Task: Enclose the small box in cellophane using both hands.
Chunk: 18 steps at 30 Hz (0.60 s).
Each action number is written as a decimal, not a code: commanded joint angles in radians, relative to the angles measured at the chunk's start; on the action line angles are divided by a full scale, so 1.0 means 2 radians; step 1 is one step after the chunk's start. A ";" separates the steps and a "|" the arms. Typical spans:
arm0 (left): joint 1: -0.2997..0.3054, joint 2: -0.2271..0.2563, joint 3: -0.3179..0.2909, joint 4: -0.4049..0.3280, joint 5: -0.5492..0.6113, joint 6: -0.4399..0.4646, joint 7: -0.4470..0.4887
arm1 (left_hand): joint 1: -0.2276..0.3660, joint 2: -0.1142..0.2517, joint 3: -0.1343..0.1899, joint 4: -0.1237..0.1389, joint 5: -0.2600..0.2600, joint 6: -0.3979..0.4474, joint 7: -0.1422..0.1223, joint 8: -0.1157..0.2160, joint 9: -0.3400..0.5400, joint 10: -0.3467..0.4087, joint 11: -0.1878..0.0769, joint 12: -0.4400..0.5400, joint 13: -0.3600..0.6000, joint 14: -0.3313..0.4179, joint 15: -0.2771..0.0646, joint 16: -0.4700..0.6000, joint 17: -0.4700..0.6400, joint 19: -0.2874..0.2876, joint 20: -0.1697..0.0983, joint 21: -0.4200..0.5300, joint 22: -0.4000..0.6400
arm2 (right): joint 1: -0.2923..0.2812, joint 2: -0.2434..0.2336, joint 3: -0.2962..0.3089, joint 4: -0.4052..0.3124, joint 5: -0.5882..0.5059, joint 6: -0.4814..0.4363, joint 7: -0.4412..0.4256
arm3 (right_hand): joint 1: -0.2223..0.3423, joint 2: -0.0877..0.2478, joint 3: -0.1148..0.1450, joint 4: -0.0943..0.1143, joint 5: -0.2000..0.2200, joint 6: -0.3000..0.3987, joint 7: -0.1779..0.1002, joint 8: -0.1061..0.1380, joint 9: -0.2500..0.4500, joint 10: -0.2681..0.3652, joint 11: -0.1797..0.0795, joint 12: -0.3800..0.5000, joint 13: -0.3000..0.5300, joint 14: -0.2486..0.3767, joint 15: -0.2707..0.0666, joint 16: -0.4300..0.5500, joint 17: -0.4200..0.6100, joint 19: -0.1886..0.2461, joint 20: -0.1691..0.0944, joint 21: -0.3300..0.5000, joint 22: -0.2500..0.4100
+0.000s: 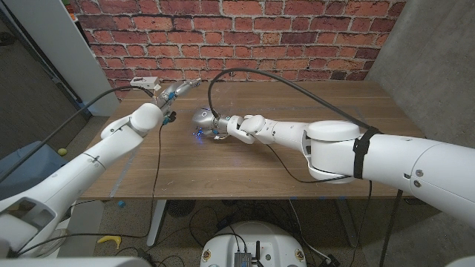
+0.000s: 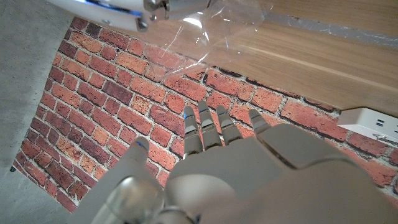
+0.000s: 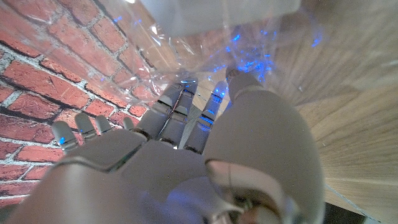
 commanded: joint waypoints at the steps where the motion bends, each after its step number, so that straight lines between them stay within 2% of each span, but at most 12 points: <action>1: -0.093 -0.016 0.059 0.064 -0.012 0.012 -0.098 | -0.013 0.003 -0.006 0.019 0.006 -0.026 -0.011 -0.007 0.001 0.014 0.003 0.005 0.000 -0.013 0.001 -0.002 0.002 -0.018 0.001 -0.006 0.001 | 0.003 -0.001 0.001 0.000 -0.006 0.002 -0.004 | 0.004 0.005 -0.005 0.000 0.005 0.003 0.001 -0.002 0.002 -0.003 0.001 -0.004 0.002 -0.002 -0.091 -0.002 0.001 -0.002 -0.008 0.002 0.001; 4: -0.106 -0.018 0.074 0.069 -0.002 0.024 -0.109 | -0.017 0.001 -0.015 0.033 0.009 -0.044 -0.016 -0.008 0.000 0.027 0.006 0.007 -0.001 -0.025 0.004 -0.004 0.002 -0.033 0.002 -0.012 0.002 | 0.003 0.000 0.002 0.000 -0.006 0.001 -0.002 | 0.004 0.005 -0.006 0.001 0.005 0.003 0.000 -0.003 0.002 -0.003 0.001 -0.004 0.002 -0.003 -0.091 -0.002 0.002 -0.003 -0.009 0.002 0.001; 5: -0.109 -0.019 0.077 0.072 -0.001 0.027 -0.112 | -0.018 0.000 -0.018 0.037 0.010 -0.049 -0.017 -0.008 0.000 0.030 0.003 0.007 -0.001 -0.027 0.004 -0.004 0.002 -0.035 0.003 -0.012 0.002 | 0.004 0.000 0.002 0.000 -0.006 0.000 -0.001 | 0.004 0.005 -0.006 0.001 0.005 0.003 0.000 -0.003 0.002 -0.004 0.001 -0.004 0.002 -0.003 -0.091 -0.002 0.002 -0.002 -0.008 0.002 0.001; 6: -0.115 -0.020 0.084 0.075 0.003 0.035 -0.119 | -0.019 -0.001 -0.022 0.041 0.012 -0.054 -0.018 -0.008 0.000 0.031 0.005 0.006 -0.001 -0.031 0.004 -0.004 0.002 -0.043 0.007 -0.015 0.002 | 0.004 0.001 0.002 0.000 -0.006 -0.001 -0.002 | 0.004 0.005 -0.007 0.001 0.006 0.003 0.000 -0.003 0.002 -0.004 0.001 -0.004 0.002 -0.003 -0.091 -0.002 0.002 -0.002 -0.008 0.002 0.001; 10: -0.123 -0.022 0.094 0.084 0.006 0.045 -0.128 | -0.020 -0.002 -0.033 0.049 0.017 -0.079 -0.027 -0.010 0.000 0.037 0.003 0.004 -0.002 -0.041 0.003 -0.003 0.002 -0.052 0.007 -0.018 0.003 | 0.005 0.001 0.004 0.000 -0.004 -0.003 -0.003 | 0.005 0.006 -0.008 0.001 0.006 0.003 0.000 -0.004 0.002 -0.006 0.001 -0.005 0.002 -0.003 -0.091 -0.003 0.002 -0.003 -0.008 0.002 0.001; 14: -0.127 -0.026 0.102 0.095 0.008 0.053 -0.132 | -0.020 -0.001 -0.048 0.052 0.025 -0.125 -0.038 -0.013 -0.002 0.041 0.004 0.000 -0.003 -0.047 0.003 -0.001 0.002 -0.057 0.007 -0.019 0.003 | 0.006 0.000 0.006 0.000 0.000 -0.007 -0.002 | 0.007 0.007 -0.009 0.000 0.007 0.001 0.002 -0.006 0.001 -0.012 0.001 -0.007 0.002 -0.003 -0.092 -0.004 0.002 -0.001 -0.006 0.003 0.000; 17: -0.127 -0.027 0.106 0.100 0.007 0.055 -0.133 | -0.020 0.000 -0.055 0.052 0.029 -0.148 -0.044 -0.015 -0.002 0.034 0.004 -0.004 -0.003 -0.049 0.003 -0.001 0.002 -0.059 0.005 -0.020 0.003 | 0.008 -0.001 0.006 0.000 0.001 -0.006 -0.006 | 0.006 0.009 -0.012 0.002 0.011 -0.036 0.002 -0.018 0.002 -0.026 0.002 -0.010 0.002 -0.004 -0.090 -0.012 -0.002 -0.001 -0.005 0.003 0.000; 18: -0.126 -0.028 0.106 0.103 0.005 0.054 -0.134 | -0.020 0.000 -0.061 0.052 0.031 -0.166 -0.050 -0.014 -0.002 0.027 0.006 -0.007 -0.003 -0.051 0.002 -0.001 0.002 -0.060 0.005 -0.020 0.003 | 0.008 -0.001 0.006 0.000 0.001 -0.007 -0.006 | 0.003 0.009 -0.014 0.003 0.011 -0.054 0.001 -0.021 0.002 -0.034 0.003 -0.012 0.002 -0.003 -0.090 -0.014 -0.002 -0.001 -0.003 0.003 0.000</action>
